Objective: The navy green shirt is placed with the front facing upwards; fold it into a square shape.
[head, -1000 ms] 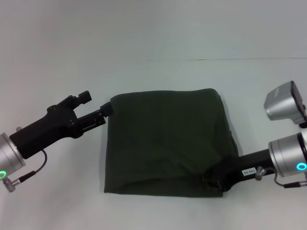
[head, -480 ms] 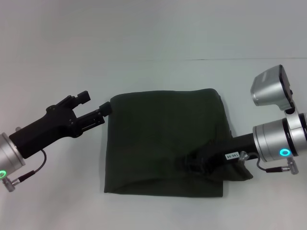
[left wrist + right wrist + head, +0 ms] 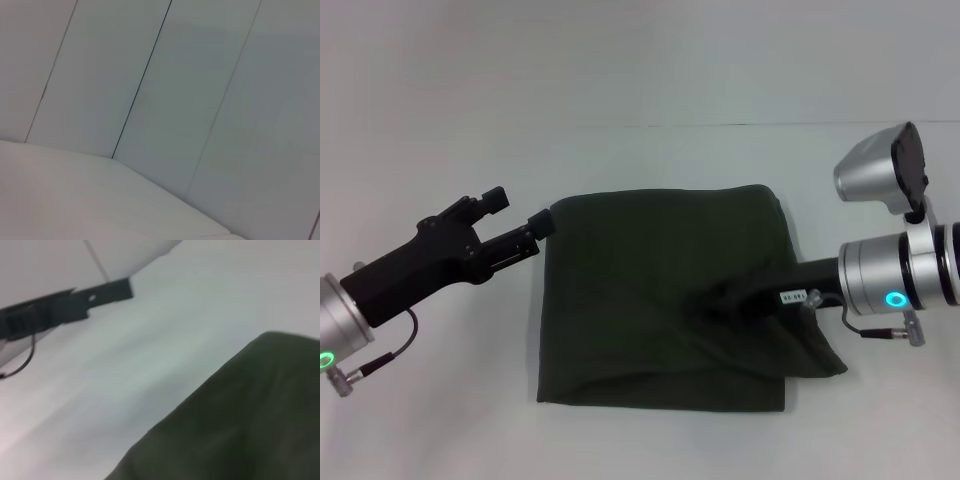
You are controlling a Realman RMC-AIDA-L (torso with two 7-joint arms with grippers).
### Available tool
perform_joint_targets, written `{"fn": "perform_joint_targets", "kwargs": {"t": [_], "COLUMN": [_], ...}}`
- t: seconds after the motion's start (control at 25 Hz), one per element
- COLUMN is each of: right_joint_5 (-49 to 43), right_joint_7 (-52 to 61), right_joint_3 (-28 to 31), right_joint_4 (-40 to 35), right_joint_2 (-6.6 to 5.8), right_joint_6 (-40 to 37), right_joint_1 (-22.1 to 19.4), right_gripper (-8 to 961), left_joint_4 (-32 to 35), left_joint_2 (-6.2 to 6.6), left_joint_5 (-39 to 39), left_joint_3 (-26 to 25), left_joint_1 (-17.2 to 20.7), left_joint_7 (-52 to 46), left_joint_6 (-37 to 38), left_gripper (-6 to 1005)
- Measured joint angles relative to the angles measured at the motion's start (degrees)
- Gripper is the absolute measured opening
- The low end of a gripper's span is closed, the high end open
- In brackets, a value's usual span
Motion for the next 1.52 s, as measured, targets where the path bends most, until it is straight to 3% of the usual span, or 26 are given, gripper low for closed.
{"fn": "perform_joint_targets", "kwargs": {"t": [0.24,0.6,0.88,1.12,1.52], "right_joint_5": [2.19,2.14,5.50,5.75,5.37], "right_joint_7": [-0.58,-1.06,-3.93,-1.36,3.27], "right_joint_3": [-0.80,-9.17,-5.74,-0.52,-3.14], "right_joint_4": [1.80,3.88,0.28,-1.03,0.25], "right_joint_2": [-0.01,-0.08,-0.54,-0.54,-0.41], "right_joint_6": [2.85,1.86,-2.94,4.08,17.13], "right_joint_1": [0.90,2.33,-0.56,-1.56,-0.99], "right_gripper": [130,102,96,96,95], "left_joint_4": [0.00,0.00,0.00,0.00,0.00], "left_joint_2": [-0.09,-0.09,-0.09,-0.17,-0.35], "left_joint_5": [0.00,0.00,0.01,0.01,0.01], "left_joint_3": [0.00,0.08,0.26,0.31,0.53], "left_joint_1": [-0.04,-0.13,-0.12,-0.12,-0.28], "left_joint_7": [-0.03,-0.04,-0.08,-0.08,-0.07], "left_joint_6": [-0.46,-0.47,-0.46,-0.45,-0.46], "left_gripper": [951,951,950,951,950]}}
